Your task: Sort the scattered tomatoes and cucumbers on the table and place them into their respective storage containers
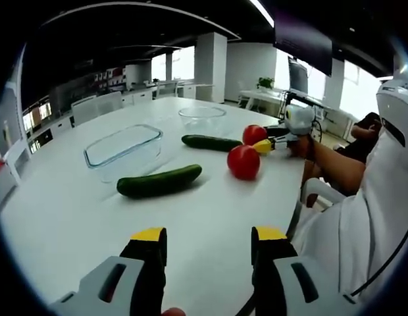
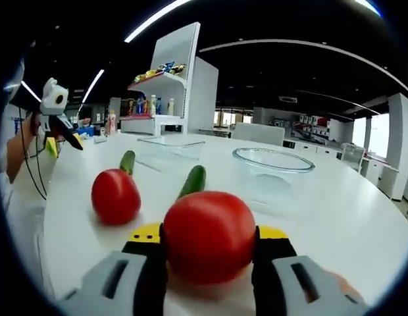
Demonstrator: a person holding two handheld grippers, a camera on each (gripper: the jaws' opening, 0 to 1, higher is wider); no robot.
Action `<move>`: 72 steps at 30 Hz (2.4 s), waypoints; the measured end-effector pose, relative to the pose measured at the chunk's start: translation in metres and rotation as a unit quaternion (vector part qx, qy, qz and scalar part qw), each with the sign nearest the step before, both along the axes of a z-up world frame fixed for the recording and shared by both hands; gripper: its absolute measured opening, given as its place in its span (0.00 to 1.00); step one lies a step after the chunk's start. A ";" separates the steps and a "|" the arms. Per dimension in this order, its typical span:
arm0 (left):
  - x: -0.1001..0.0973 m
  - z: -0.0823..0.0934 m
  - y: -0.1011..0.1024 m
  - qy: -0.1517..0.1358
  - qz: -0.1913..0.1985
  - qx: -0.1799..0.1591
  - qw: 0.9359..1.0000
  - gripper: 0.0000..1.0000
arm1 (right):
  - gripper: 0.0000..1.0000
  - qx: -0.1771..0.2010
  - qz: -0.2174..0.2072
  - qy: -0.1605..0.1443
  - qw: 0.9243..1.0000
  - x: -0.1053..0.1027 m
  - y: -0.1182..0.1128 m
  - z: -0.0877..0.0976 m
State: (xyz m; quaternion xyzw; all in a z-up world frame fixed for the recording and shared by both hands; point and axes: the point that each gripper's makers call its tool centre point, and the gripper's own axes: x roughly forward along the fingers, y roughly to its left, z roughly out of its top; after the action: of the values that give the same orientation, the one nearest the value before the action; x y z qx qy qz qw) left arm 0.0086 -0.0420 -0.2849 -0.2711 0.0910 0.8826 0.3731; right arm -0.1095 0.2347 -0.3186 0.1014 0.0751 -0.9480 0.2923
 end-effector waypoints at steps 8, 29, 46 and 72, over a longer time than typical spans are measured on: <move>0.002 0.001 0.001 -0.003 -0.003 0.006 1.000 0.51 | 0.49 -0.043 -0.001 -0.002 0.999 -0.002 0.002 0.015; 0.000 0.004 0.002 -0.002 -0.004 0.015 1.000 0.51 | 0.49 -0.043 -0.014 0.009 0.999 -0.045 0.009 0.043; -0.002 0.002 0.000 -0.003 -0.001 0.008 1.000 0.51 | 0.49 -0.045 -0.024 0.021 0.998 -0.085 0.003 0.068; 0.001 0.002 0.003 0.003 -0.002 0.002 1.000 0.51 | 0.49 -0.059 -0.074 0.025 0.995 -0.155 0.002 0.082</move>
State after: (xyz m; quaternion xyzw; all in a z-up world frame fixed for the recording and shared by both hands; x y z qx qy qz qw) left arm 0.0100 -0.0393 -0.2827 -0.2672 0.0906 0.8831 0.3749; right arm -0.2647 0.2364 -0.2363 0.0658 0.0186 -0.9721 0.2245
